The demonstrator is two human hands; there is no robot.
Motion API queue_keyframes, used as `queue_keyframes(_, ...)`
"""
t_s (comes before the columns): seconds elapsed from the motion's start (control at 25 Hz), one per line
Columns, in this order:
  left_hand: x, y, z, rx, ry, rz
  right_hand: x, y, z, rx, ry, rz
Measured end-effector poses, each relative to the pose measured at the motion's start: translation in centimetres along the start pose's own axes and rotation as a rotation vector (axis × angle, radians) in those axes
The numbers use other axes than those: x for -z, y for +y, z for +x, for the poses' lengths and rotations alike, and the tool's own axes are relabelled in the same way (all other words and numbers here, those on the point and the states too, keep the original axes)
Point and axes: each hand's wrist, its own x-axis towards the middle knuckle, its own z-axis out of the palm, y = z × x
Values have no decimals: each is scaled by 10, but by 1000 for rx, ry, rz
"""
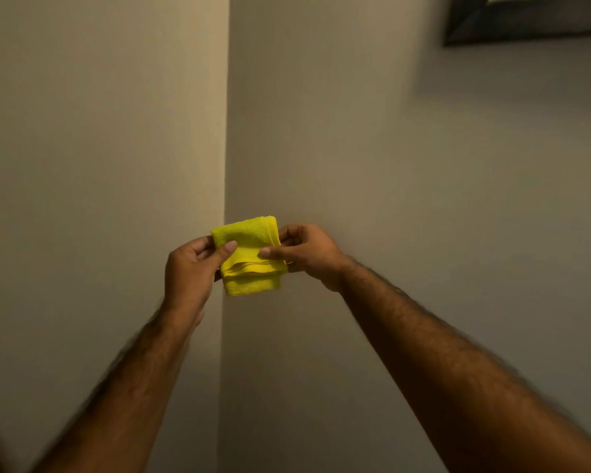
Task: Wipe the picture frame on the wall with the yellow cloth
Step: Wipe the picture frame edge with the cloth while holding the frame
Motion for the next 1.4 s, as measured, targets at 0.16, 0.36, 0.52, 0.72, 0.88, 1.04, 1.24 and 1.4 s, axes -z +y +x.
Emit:
queue_keyframes(0.16,-67,64,21,-192,-18,61,68,-77,-26,67,83,-78)
queue_keyframes(0.36,-145,168,35,-421,-68,57,140,-166,-62,164,270,-252)
queue_keyframes(0.52,-198,247,48,-528,-131,-54,186,-225,-90,367,486,-323)
queue_keyframes(0.72,-262,352,69,-725,-110,-52,290,-290,-157,668,1112,-983)
queue_keyframes(0.88,-312,396,94,-822,-44,50,384,-310,-220,614,1432,-1374)
queue_keyframes(1.04,-345,394,104,-831,102,198,434,-299,-258,352,1447,-1461)
queue_keyframes(1.24,-356,377,96,-1147,355,378,451,-260,-252,234,1329,-1444)
queue_keyframes(1.4,-364,354,97,-1383,214,617,450,-248,-231,291,1399,-1391)
